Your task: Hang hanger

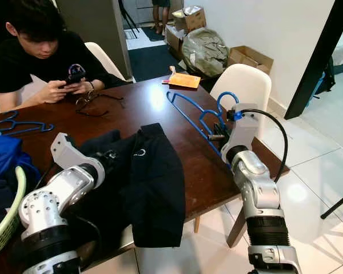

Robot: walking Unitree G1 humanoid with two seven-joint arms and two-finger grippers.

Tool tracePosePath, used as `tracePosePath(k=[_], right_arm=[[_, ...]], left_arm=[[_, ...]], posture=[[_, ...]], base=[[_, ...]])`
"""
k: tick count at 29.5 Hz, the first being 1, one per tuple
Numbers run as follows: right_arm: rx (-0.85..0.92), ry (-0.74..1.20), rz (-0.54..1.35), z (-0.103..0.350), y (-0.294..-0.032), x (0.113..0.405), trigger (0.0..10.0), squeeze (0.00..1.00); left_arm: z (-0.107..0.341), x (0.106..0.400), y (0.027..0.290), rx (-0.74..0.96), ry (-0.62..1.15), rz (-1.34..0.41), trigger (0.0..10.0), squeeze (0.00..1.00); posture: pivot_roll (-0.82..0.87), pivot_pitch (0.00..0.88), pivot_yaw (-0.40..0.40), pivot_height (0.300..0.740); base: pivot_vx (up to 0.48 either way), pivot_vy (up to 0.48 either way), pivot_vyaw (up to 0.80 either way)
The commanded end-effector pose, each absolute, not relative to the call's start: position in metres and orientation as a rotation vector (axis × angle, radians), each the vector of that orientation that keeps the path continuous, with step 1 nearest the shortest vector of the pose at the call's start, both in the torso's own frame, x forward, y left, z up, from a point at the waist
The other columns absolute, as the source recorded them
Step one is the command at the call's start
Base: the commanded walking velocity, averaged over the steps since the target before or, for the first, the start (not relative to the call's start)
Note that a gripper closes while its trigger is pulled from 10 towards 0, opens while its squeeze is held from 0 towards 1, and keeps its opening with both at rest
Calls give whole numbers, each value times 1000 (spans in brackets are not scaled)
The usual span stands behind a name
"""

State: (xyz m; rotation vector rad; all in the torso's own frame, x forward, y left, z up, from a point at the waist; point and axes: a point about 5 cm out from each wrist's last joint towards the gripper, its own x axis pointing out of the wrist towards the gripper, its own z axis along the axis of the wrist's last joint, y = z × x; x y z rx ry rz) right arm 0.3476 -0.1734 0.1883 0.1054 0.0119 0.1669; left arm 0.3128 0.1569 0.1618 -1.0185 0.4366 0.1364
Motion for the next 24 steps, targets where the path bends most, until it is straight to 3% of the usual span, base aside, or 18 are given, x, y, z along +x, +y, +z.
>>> tracePosePath(k=[1, 8, 10, 12, 15, 16, 17, 18, 19, 20, 21, 22, 23, 24], right_arm=[[112, 9, 165, 190, -173, 347, 10000, 0], [115, 10, 163, 189, -173, 347, 10000, 0], [118, 10, 163, 189, -173, 347, 10000, 0], [129, 12, 161, 188, -173, 348, 10000, 0], [134, 12, 160, 188, -173, 348, 10000, 0], [158, 11, 156, 187, -173, 349, 10000, 0], [158, 11, 156, 187, -173, 349, 10000, 0], [199, 4, 151, 187, -174, 350, 10000, 0], [199, 4, 151, 187, -174, 350, 10000, 0], [253, -7, 142, 187, -176, 350, 10000, 0], [253, -7, 142, 187, -176, 350, 10000, 0], [372, -34, 114, 186, -181, 351, 10000, 0], [372, -34, 114, 186, -181, 351, 10000, 0], [403, -42, 105, 186, -182, 351, 10000, 0]], left_arm=[[170, 318, 146, -1042, 428, 86, 0, 0], [176, 319, 152, -944, 389, 71, 0, 0], [183, 321, 154, -862, 353, 45, 0, 0], [210, 326, 152, -689, 238, -89, 0, 0], [220, 327, 150, -634, 202, -141, 0, 0], [237, 326, 145, -522, 139, -249, 0, 0], [237, 326, 145, -522, 139, -249, 0, 0], [257, 321, 135, -382, 63, -393, 0, 0], [257, 321, 135, -382, 63, -393, 0, 0], [276, 311, 121, -286, -1, -563, 0, 0], [276, 311, 121, -286, -1, -563, 0, 0], [309, 275, 87, -210, -138, -957, 0, 0], [309, 275, 87, -210, -138, -957, 0, 0], [316, 262, 79, -198, -177, -1076, 0, 0]], posture=[[-9, 75, 26, 740], [-7, 73, 25, 740], [-6, 71, 26, 740], [-3, 63, 27, 740], [-3, 62, 27, 740], [0, 56, 29, 740], [0, 56, 29, 740], [4, 48, 30, 740], [4, 48, 30, 740], [7, 43, 31, 740], [7, 43, 31, 740], [11, 25, 39, 740], [11, 25, 39, 740], [11, 25, 39, 740]], base=[[0, 0, 0], [0, 0, 0], [0, 0, 0], [0, 0, 0], [0, 0, 0], [0, 0, 0], [0, 0, 0], [0, 0, 0], [0, 0, 0], [0, 0, 0], [0, 0, 0], [0, 0, 0], [0, 0, 0], [0, 0, 0]])
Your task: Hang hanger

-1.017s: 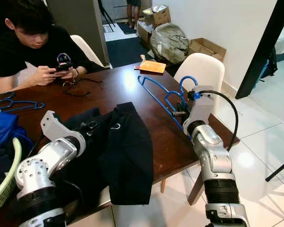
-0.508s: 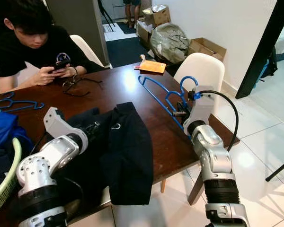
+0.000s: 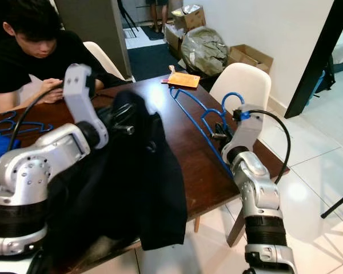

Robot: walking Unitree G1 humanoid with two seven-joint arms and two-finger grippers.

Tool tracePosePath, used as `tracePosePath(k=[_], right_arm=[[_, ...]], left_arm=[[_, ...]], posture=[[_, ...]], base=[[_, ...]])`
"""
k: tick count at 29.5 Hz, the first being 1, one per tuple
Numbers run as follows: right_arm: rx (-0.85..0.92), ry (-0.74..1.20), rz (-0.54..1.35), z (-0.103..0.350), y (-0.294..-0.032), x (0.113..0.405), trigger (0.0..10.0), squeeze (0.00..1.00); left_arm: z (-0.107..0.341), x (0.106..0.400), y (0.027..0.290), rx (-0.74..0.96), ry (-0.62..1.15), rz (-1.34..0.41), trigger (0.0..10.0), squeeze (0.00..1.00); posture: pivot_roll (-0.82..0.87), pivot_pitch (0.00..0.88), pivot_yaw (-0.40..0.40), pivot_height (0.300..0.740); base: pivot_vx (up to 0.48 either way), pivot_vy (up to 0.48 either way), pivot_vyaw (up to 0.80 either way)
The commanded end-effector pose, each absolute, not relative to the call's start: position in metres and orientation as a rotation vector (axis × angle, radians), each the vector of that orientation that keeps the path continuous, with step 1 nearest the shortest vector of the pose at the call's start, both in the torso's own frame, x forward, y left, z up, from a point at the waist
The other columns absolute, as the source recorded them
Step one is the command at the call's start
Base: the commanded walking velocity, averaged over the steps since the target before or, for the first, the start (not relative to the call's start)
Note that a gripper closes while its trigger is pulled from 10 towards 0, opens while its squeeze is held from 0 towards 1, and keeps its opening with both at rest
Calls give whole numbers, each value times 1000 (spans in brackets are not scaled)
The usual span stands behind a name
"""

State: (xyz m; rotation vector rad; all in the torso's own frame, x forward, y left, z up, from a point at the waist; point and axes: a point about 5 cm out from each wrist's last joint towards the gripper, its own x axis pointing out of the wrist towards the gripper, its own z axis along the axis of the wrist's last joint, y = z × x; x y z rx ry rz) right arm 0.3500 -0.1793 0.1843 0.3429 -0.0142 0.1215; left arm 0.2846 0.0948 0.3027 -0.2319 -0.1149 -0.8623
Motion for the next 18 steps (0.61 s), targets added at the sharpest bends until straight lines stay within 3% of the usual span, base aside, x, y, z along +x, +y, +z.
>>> tracePosePath(k=[1, 3, 7, 18], right_arm=[[403, -42, 105, 186, -182, 351, 10000, 0], [421, -64, 92, 187, -184, 350, 10000, 0], [425, -78, 86, 188, -184, 350, 10000, 0], [444, -119, 35, 193, -193, 351, 10000, 0]], left_arm=[[316, 262, 79, -198, -177, -1076, 0, 0], [323, 249, 73, -154, -222, -1224, 0, 0], [326, 245, 75, -114, -253, -1284, 0, 0], [336, 246, 110, 16, -331, -1317, 0, 0]], posture=[[11, 25, 39, 740], [9, 10, 47, 740], [9, 3, 48, 740], [14, 2, 55, 740]], base=[[0, 0, 0], [0, 0, 0], [0, 0, 0], [0, 0, 0]])
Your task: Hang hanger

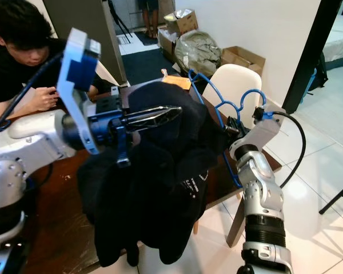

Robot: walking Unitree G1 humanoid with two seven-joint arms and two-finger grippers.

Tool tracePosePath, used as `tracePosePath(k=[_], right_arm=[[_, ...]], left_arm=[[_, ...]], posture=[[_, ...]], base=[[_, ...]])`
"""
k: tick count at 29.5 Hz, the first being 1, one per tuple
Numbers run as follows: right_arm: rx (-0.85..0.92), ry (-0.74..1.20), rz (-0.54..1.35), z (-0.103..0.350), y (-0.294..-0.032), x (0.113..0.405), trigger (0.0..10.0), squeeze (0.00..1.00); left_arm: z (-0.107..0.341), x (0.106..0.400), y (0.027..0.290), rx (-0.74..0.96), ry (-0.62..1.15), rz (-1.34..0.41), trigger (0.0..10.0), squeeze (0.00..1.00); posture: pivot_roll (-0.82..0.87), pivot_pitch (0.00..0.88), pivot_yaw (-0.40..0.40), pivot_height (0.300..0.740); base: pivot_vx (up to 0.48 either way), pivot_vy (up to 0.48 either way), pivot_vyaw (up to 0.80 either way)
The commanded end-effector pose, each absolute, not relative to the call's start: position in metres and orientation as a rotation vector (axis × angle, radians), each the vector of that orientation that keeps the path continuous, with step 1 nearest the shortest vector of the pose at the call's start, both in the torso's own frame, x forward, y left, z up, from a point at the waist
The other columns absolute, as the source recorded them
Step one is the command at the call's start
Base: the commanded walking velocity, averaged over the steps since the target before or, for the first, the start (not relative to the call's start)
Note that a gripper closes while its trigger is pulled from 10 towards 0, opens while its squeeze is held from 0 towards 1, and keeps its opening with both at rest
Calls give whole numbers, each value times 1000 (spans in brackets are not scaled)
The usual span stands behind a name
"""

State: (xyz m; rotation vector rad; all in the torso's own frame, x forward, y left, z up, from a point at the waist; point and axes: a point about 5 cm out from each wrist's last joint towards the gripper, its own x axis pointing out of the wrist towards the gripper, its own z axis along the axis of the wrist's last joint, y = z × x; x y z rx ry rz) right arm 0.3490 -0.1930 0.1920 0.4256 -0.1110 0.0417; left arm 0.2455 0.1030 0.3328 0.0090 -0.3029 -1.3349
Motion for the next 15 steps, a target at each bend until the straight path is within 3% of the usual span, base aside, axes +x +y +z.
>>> tracePosePath(k=[1, 3, 10, 15], right_arm=[[444, -119, 35, 193, -193, 351, 10000, 0], [448, -129, 14, 195, -199, 351, 10000, 0], [437, -145, -47, 204, -217, 354, 10000, 0], [424, -145, -77, 206, -220, 356, 10000, 0]], left_arm=[[336, 246, 110, 16, -331, -1317, 0, 0], [336, 250, 117, 36, -329, -1281, 0, 0], [343, 265, 120, 2, -384, -1140, 0, 0], [321, 289, 105, 52, -296, -1012, 0, 0]], posture=[[14, 2, 55, 740], [14, 2, 55, 740], [9, 6, 54, 740], [11, 6, 56, 740]], base=[[0, 0, 0], [0, 0, 0], [0, 0, -800], [0, 0, -800]])
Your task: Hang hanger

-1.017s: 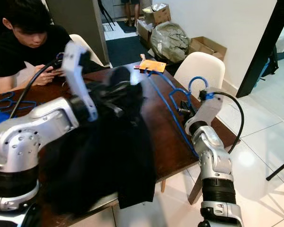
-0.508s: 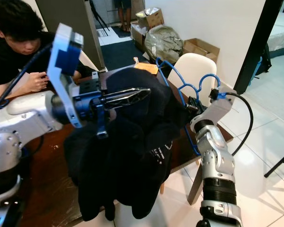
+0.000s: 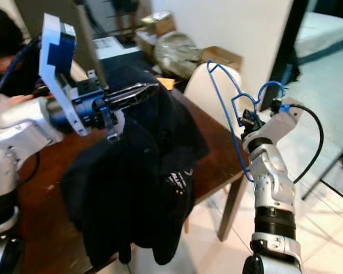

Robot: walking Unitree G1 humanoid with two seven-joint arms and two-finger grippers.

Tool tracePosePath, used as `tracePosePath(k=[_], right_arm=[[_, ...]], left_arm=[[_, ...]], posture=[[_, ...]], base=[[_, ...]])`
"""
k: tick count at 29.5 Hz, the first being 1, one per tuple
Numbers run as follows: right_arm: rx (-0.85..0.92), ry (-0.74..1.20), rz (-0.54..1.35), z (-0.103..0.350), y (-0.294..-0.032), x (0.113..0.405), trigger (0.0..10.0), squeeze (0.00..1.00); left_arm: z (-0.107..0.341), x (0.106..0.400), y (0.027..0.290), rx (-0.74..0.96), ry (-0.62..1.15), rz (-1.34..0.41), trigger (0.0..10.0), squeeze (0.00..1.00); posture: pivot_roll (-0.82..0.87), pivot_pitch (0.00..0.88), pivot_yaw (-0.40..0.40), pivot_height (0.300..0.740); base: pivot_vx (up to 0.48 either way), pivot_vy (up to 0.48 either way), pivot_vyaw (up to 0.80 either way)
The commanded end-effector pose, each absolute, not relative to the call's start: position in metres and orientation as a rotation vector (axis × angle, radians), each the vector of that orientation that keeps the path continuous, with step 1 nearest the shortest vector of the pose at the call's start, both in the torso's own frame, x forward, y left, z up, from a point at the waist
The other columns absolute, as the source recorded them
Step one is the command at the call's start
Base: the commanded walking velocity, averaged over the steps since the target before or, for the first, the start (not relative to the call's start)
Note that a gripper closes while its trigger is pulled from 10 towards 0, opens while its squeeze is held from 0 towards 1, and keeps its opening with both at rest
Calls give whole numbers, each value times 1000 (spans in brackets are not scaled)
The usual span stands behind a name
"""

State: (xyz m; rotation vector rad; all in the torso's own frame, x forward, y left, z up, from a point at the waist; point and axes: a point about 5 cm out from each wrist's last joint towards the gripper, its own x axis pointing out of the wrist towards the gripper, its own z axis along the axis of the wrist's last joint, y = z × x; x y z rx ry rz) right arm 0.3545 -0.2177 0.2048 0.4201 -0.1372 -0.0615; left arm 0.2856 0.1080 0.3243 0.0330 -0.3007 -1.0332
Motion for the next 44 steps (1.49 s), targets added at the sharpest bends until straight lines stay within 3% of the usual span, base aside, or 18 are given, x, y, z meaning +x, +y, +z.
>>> tracePosePath(k=[1, 2, 4, 5, 12, 27, 31, 33, 37, 44], right_arm=[[418, -141, -86, 205, -221, 356, 10000, 0], [415, -139, -92, 205, -221, 355, 10000, 0], [415, -139, -92, 205, -221, 355, 10000, 0], [409, -136, -95, 204, -221, 355, 10000, 0], [402, -133, -93, 205, -221, 357, 10000, 0], [353, -121, -37, 205, -203, 359, 10000, 0], [284, -99, 22, 202, -191, 356, 10000, 0], [211, -66, 77, 193, -178, 350, 10000, 0], [178, -47, 97, 188, -173, 347, 10000, 0], [-35, 7, 159, 183, -174, 347, 10000, 0]], left_arm=[[308, 293, 96, 43, -257, -997, 0, 0], [299, 295, 88, 29, -227, -988, 1490, 0], [299, 295, 88, 29, -227, -988, 1490, 0], [287, 295, 76, 2, -196, -987, 10000, 0], [280, 294, 67, -21, -209, -961, 10000, 0], [270, 307, 71, -3, -280, -704, 10000, 0], [260, 314, 84, 37, -283, -568, 10000, 0], [256, 317, 104, 16, -296, -420, 10000, 0], [255, 317, 113, 16, -307, -363, 10000, 0], [258, 320, 136, 63, -352, -213, 10000, 0]], posture=[[9, 7, 56, 740], [6, 8, 56, 740], [6, 8, 56, 740], [5, 9, 53, 740], [8, 9, 49, 740], [5, 11, 45, 740], [-17, 9, 46, 740], [-22, 13, 42, 740], [-20, 13, 37, 740], [-20, 1, -14, 740]], base=[[0, 0, -800], [0, 0, -800], [0, 0, -800], [0, 0, -800], [0, 0, -800], [0, 0, -800], [0, 0, -800], [0, 0, -800], [0, 0, -800], [0, 0, -800]])
